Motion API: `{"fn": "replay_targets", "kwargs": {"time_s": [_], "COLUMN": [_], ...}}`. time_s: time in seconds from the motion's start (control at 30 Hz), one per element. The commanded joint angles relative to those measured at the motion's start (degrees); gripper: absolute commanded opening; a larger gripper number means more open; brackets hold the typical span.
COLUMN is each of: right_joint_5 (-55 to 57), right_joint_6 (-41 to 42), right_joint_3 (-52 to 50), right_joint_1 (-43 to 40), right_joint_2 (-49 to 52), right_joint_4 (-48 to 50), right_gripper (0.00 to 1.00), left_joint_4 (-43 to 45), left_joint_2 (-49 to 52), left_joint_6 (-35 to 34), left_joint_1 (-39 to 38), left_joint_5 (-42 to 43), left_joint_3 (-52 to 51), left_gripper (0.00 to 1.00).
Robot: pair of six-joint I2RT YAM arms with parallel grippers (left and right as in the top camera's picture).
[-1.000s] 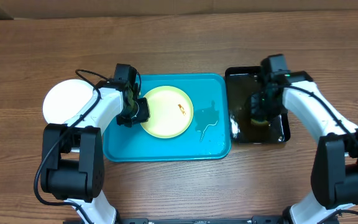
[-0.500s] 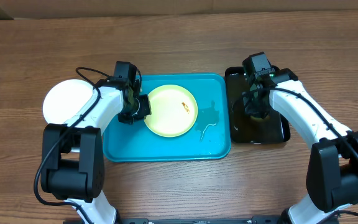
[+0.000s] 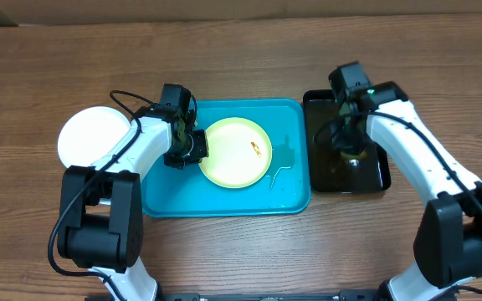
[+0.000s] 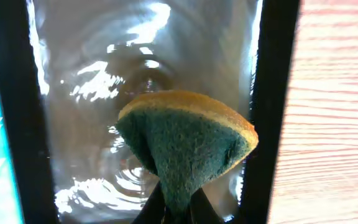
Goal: Clean dirty plates on tray and stack at the side
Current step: 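Lift the wet sponge out of the black tray with the right gripper, then scrub the yellow plate held by the left gripper with the sponge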
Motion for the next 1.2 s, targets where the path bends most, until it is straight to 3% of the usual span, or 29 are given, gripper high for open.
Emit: {"fn": "replay_targets", "kwargs": {"time_s": [0.0,0.4,0.53,0.73,0.9,1.17], "right_joint_5": [1.8,3.0,-8.2,-21.9,-18.0,0.8], "right_joint_6": [1.0,1.4,-3.3,-3.1,-3.1,-4.3], "right_joint_3": [4.0,0.1,2.2,2.8,2.7,2.7], "right_joint_1": [0.0,0.1,1.3,6.9,14.4,23.5], "right_joint_2": [-2.9,-2.7,-2.7,-2.7,-2.2,4.9], "right_joint_4": [-0.8,3.1,3.4,9.8,15.6,20.5], "right_gripper": [0.04,0.04,0.04,0.04,0.04,0.04], "left_joint_4": [0.0,0.0,0.1,0.2,0.0,0.0], "left_joint_2": [0.7,0.7,0.7,0.7,0.7,0.7], "left_joint_6": [0.9,1.0,0.9,0.9,0.9,0.9], "left_joint_1": [-0.2,-0.2,-0.2,-0.2,-0.2,-0.2], "left_joint_5": [-0.7,-0.7,-0.7,-0.6,-0.6,-0.6], "left_joint_3": [1.1,1.1,1.1,1.1,1.1,1.1], "left_gripper": [0.07,0.08,0.08,0.08,0.09,0.09]}}
